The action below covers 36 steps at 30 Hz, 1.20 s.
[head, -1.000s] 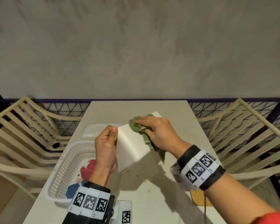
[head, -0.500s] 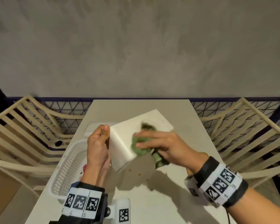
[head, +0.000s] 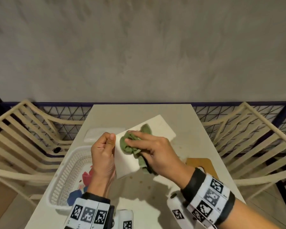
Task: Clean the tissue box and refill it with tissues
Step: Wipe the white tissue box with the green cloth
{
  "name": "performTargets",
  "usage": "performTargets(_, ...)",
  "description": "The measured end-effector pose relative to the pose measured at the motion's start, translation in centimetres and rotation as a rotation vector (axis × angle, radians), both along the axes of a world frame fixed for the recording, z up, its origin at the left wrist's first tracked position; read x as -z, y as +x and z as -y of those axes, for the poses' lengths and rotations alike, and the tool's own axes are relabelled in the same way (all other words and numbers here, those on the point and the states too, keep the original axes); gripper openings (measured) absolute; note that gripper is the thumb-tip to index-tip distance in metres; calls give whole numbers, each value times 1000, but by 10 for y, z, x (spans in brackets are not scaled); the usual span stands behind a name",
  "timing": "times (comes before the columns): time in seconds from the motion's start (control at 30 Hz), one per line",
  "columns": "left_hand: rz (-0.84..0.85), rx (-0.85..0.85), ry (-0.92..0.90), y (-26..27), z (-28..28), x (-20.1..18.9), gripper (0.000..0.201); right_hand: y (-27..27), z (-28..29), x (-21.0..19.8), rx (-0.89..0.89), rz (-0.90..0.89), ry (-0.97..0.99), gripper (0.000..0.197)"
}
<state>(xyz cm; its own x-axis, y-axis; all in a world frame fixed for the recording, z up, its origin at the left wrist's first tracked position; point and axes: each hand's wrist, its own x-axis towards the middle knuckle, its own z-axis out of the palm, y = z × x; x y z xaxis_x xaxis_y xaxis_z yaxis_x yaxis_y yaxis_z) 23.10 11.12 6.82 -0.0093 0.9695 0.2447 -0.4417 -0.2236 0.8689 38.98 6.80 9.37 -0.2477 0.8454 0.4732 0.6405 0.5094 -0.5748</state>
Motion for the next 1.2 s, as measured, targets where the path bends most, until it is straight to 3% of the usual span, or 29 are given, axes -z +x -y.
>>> performTargets(0.07,-28,36,15,1,2,0,42,11,-11,-6,15,-16,-1,48)
performTargets(0.17,-66,18,31,4,3,1,37,26,-33,-14,248,-26,-59,42)
performTargets(0.33,36,48,-11,4,-1,4,39,-7,-8,-17,-41,33,-14,49)
performTargets(0.47,-35,-8,-8,4,1,5,42,27,-38,-11,224,3,-91,41)
performTargets(0.5,-38,-20,-13,5,1,5,40,20,-32,-11,214,-3,-89,41)
performTargets(0.63,43,16,-54,6,-2,3,34,-4,5,-10,-100,-18,-6,52)
performTargets(0.83,-19,57,-23,3,2,2,43,50,-40,-4,251,-11,-107,44)
performTargets(0.9,-6,31,-45,6,0,1,38,29,-26,-7,99,-10,-61,47)
performTargets(0.97,85,15,-87,4,-1,2,25,15,0,-4,-184,-5,-8,42)
performTargets(1.03,142,22,-89,-4,-1,1,24,31,13,-1,-331,65,23,40)
performTargets(1.13,136,24,-60,-9,1,-2,25,69,-8,-2,-125,112,-50,41)
performTargets(1.2,76,26,-63,-4,1,-5,25,58,-24,-7,1,71,-39,42)
